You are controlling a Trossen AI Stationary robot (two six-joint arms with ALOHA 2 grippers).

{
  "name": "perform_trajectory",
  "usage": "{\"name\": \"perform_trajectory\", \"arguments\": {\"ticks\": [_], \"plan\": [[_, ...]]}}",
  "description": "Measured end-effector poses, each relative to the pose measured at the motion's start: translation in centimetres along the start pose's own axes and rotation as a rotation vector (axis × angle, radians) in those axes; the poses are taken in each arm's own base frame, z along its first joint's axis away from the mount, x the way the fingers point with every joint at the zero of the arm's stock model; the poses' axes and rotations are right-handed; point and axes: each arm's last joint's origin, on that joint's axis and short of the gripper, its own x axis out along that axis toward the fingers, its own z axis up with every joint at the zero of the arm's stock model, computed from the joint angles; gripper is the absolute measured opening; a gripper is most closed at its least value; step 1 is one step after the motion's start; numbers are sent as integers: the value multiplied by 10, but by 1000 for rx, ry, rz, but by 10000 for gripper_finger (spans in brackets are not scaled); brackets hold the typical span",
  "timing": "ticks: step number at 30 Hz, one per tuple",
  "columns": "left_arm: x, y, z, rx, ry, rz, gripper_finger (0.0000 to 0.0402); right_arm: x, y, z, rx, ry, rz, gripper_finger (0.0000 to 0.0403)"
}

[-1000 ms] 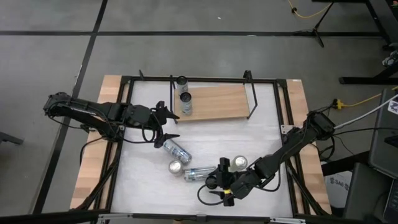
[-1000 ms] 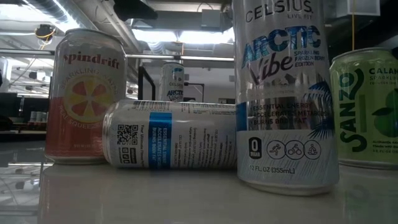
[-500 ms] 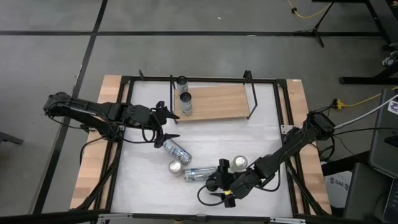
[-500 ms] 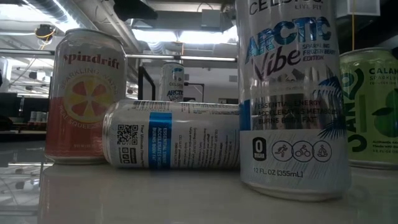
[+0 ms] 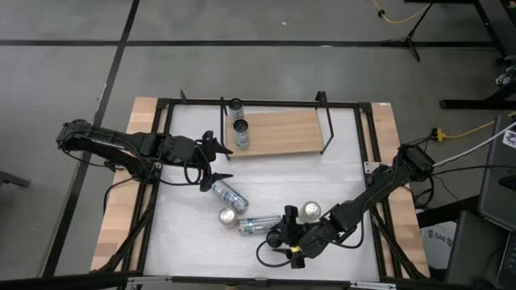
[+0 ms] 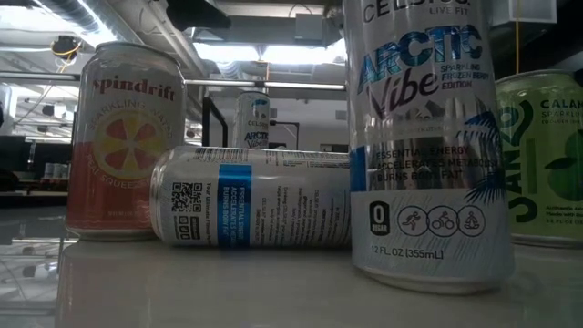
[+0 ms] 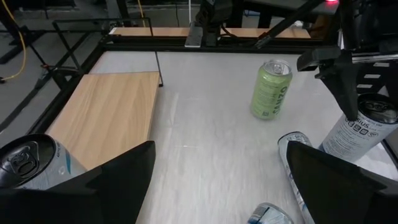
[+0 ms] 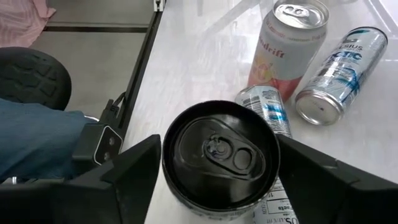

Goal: Place canned beverage on shelf
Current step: Put the white-blue soda can on the shelf

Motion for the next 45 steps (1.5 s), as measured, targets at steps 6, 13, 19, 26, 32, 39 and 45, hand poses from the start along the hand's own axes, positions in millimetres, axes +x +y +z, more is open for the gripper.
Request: {"name": "perform_trajectory", "arguments": {"ticks": [6,13,19,26,32,39,45], "plan": [[0,0,0,0,0,0,354,0,0,0,1,-1,0,242],[0,0,0,0,0,0,354,0,0,0,1,-2,0,245],[0,0,0,0,0,0,354,0,0,0,1,0,5,242],[0,0,0,0,0,1,354,-2,-2,15,-1,7,68,243],[0,0,0,0,0,0,354,-8,-6,35,-49,19,65,243],[0,0,0,0,0,0,354,-23,-12,61,-80,72,31,243],[0,0,0,0,0,0,354,-41,-19,90,-115,80,2,243]]}}
